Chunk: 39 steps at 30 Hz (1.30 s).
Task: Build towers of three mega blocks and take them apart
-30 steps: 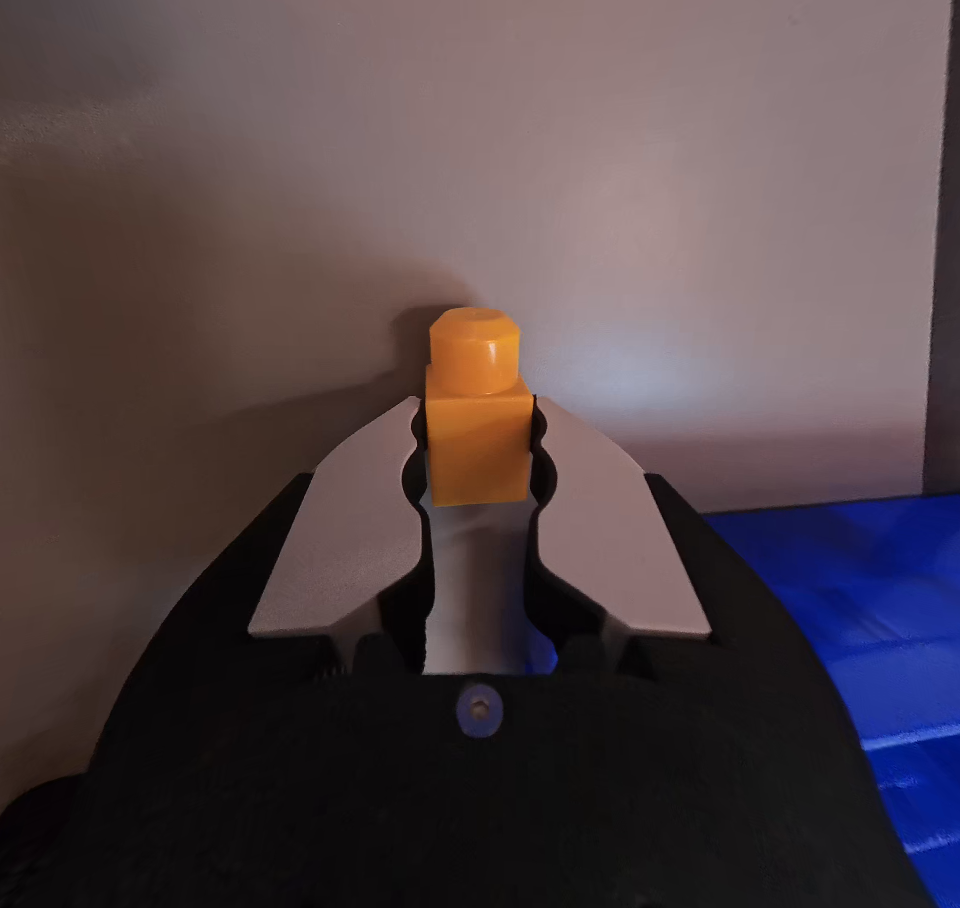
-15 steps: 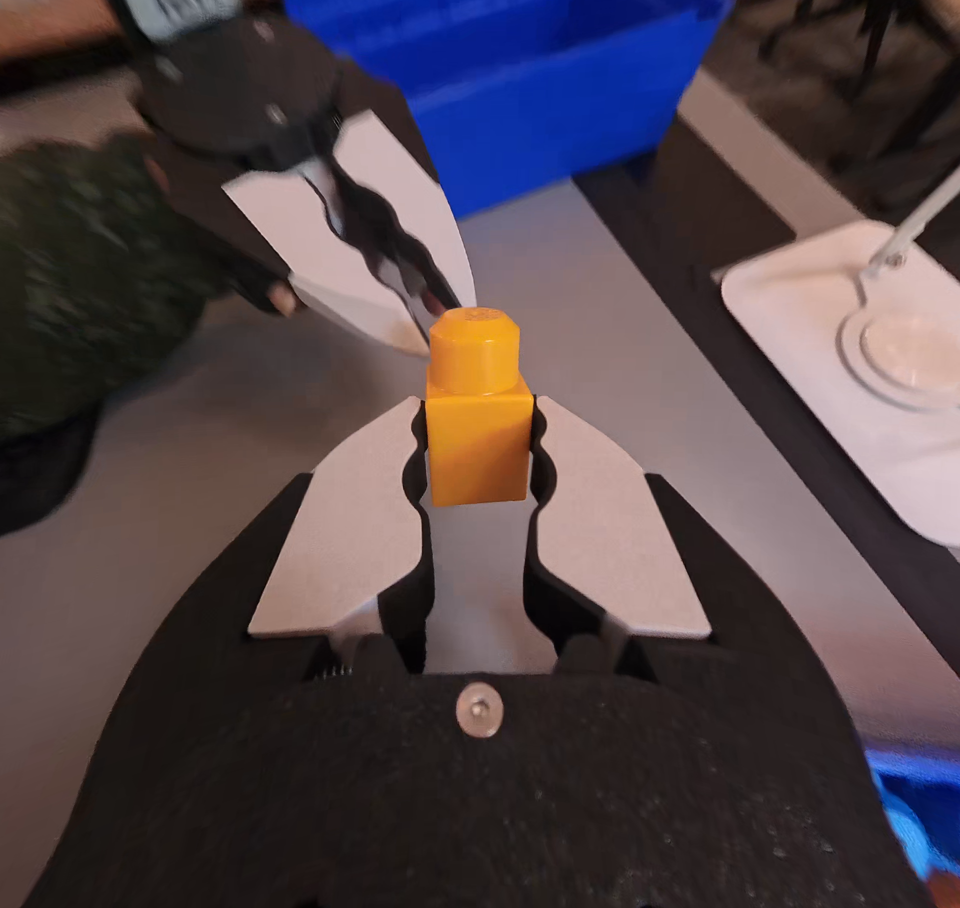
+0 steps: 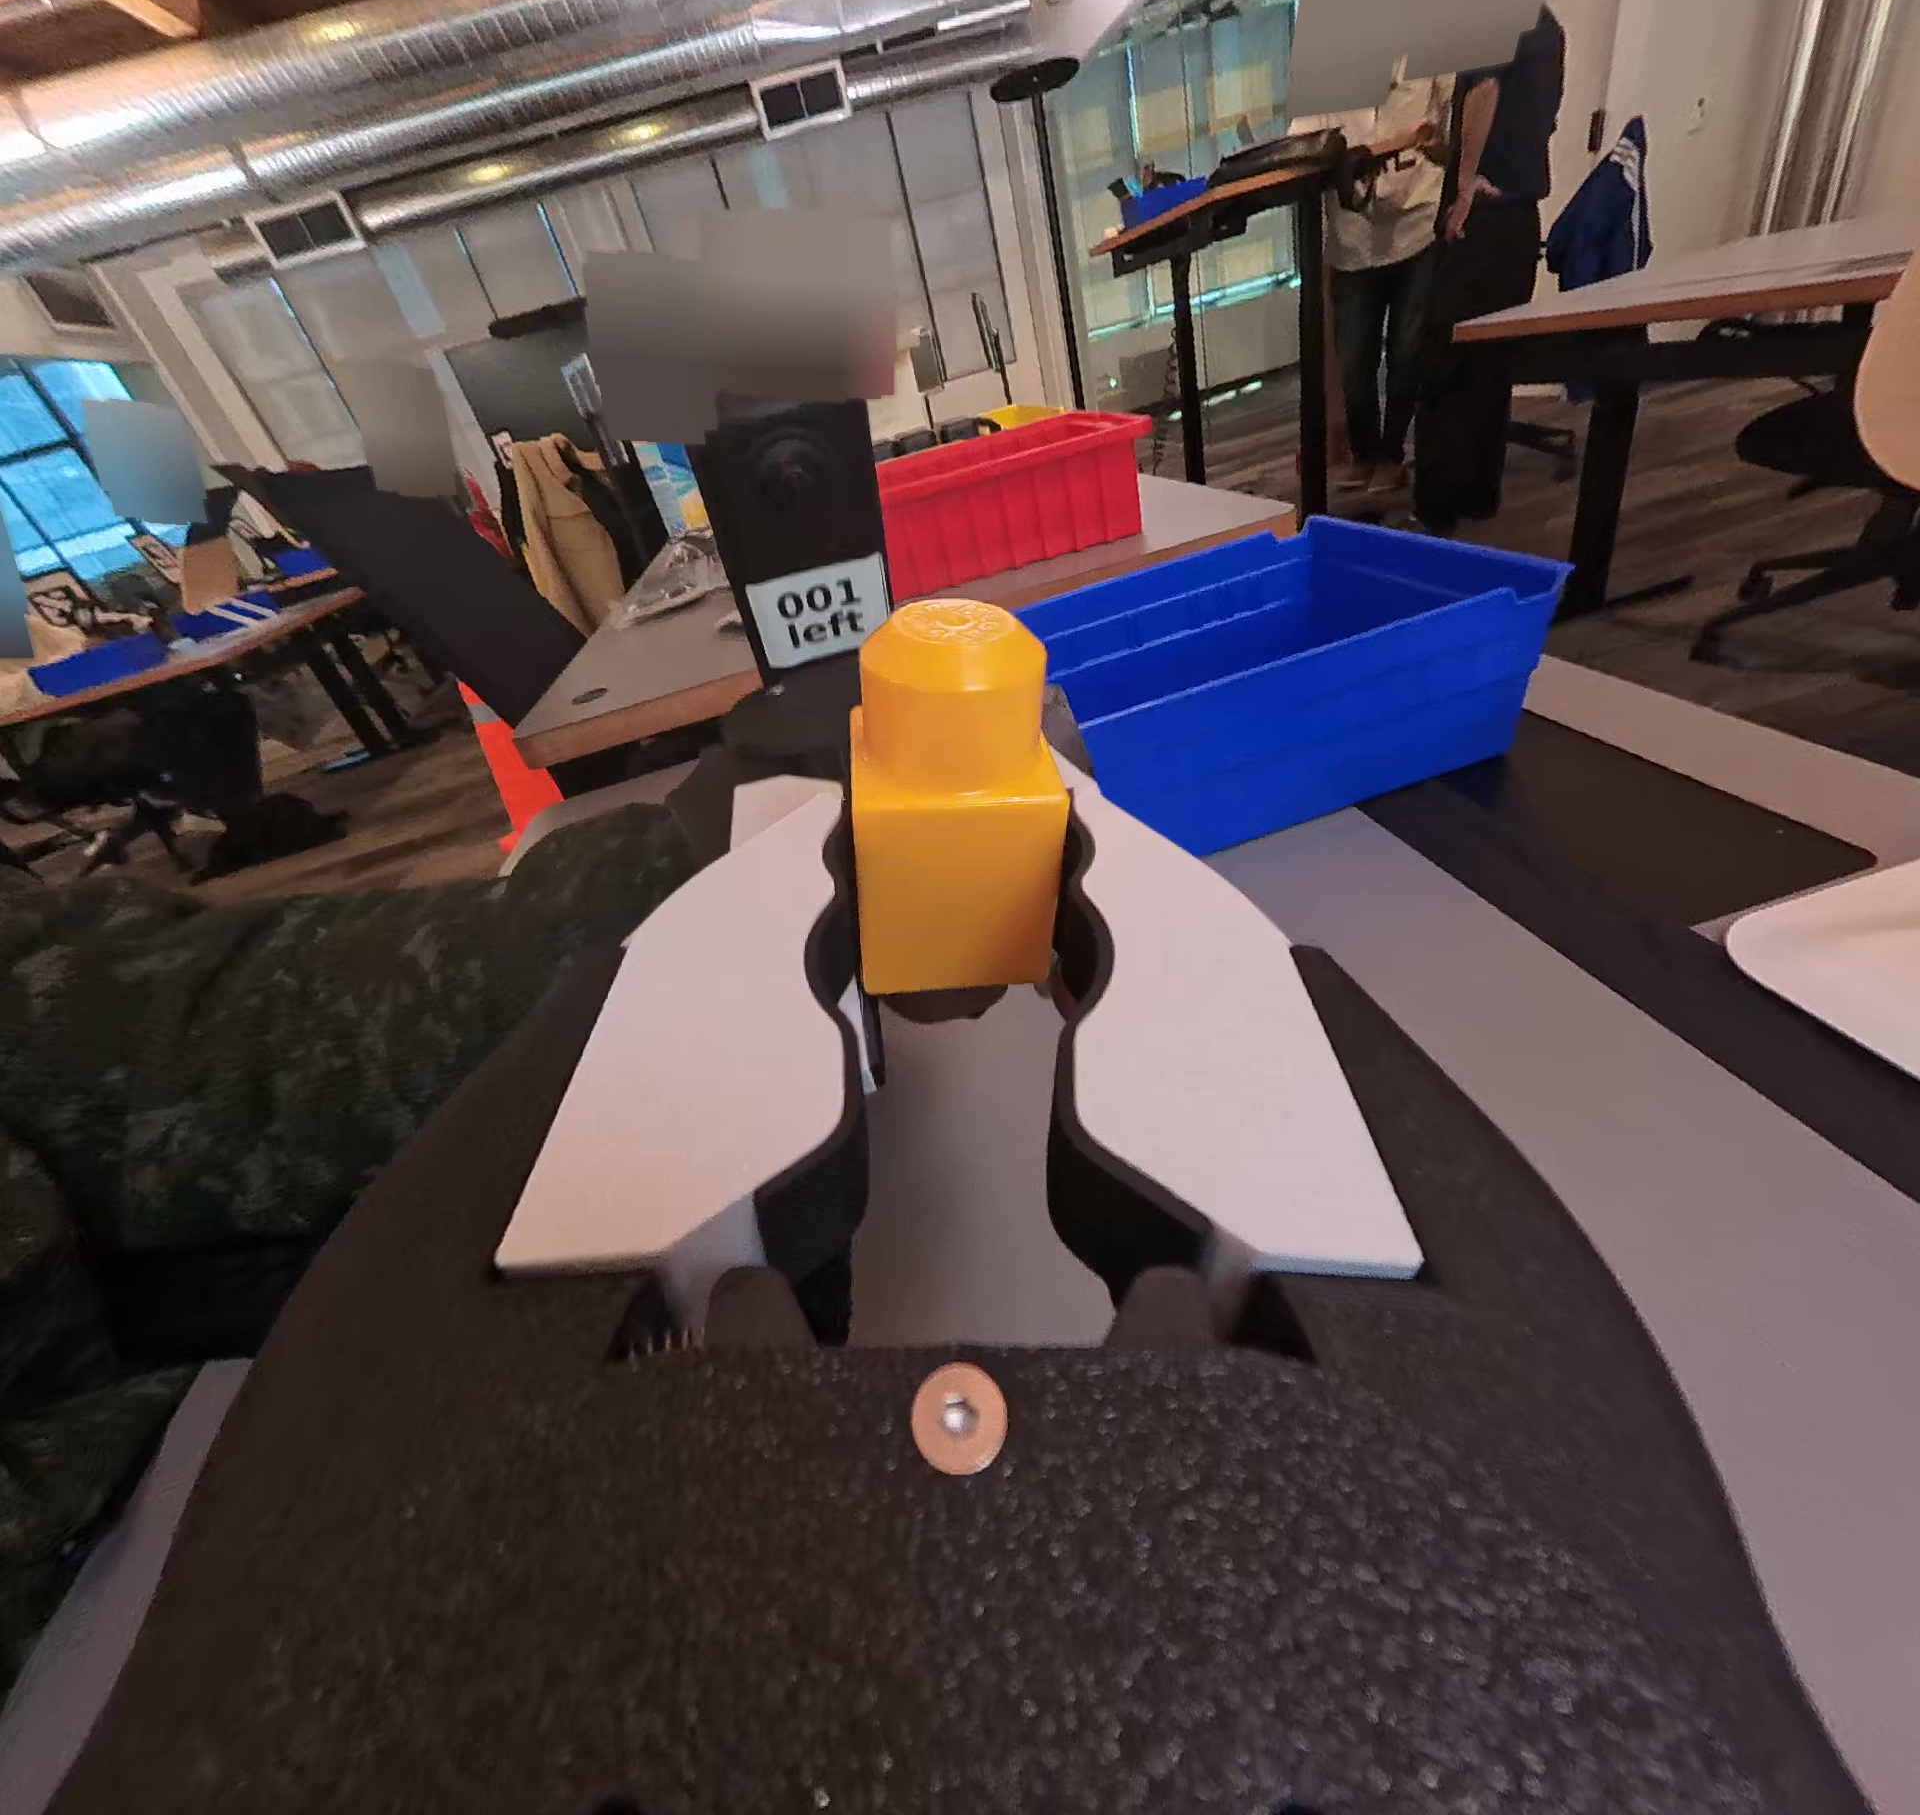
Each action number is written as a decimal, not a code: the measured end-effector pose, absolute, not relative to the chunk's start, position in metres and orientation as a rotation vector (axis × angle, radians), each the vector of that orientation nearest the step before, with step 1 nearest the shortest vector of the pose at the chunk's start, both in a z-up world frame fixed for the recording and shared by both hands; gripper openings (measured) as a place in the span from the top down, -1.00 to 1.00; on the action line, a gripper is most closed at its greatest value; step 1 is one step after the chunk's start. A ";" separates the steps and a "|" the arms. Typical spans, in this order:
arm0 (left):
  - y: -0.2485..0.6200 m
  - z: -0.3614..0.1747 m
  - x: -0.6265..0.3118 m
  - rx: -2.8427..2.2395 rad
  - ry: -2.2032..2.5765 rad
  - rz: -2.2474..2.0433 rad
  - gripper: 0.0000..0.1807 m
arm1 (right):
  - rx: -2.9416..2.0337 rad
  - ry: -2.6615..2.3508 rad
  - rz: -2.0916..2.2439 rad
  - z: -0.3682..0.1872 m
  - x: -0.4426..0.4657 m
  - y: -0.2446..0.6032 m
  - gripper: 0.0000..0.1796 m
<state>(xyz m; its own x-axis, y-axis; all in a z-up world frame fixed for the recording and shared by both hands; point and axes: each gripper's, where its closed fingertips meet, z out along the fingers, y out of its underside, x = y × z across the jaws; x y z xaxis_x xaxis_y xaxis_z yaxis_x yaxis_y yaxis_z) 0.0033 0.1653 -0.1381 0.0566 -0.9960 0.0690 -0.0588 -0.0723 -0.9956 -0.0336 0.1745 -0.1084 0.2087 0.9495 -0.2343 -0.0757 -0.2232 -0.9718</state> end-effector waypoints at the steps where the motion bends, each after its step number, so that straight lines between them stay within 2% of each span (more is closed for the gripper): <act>1: 0.164 -0.141 0.002 -1.344 1.202 -1.189 0.57 | -1.447 -0.912 1.224 -0.112 -0.033 0.174 0.59; 10: 0.150 -0.176 -0.010 -1.474 1.394 -1.207 0.59 | -1.604 -1.298 0.928 -0.160 -0.019 0.158 0.57; 12: 0.148 -0.185 -0.011 -1.492 1.443 -1.163 0.59 | -1.632 -1.349 0.876 -0.168 -0.016 0.156 0.51; 18: 0.139 -0.218 -0.007 -1.586 1.628 -1.021 0.59 | -1.687 -1.377 0.934 -0.166 -0.006 0.154 0.43; 20: 0.136 -0.226 -0.004 -1.601 1.677 -0.991 0.59 | -1.732 -1.410 0.958 -0.171 -0.003 0.150 0.47; 22: 0.134 -0.232 -0.003 -1.617 1.717 -0.958 0.59 | -1.772 -1.465 0.934 -0.181 0.001 0.147 0.67; 25: 0.140 -0.231 0.001 -1.614 1.684 -0.923 0.59 | -1.795 -1.494 0.893 -0.184 0.006 0.147 0.67; 28: 0.161 -0.232 -0.005 -1.637 1.598 -0.827 0.65 | -1.785 -1.440 0.821 -0.164 0.018 0.163 0.67; 34: 0.207 -0.216 -0.023 -1.635 1.293 -0.769 0.83 | -1.921 -1.061 0.245 -0.109 0.115 0.269 0.67; 37: 0.231 -0.200 -0.038 -1.607 1.123 -0.692 0.99 | -2.140 -0.842 -0.161 -0.117 0.202 0.316 0.67; 39: 0.243 -0.183 -0.047 -1.564 1.015 -0.657 1.00 | -2.317 -0.702 -0.308 -0.138 0.252 0.327 0.67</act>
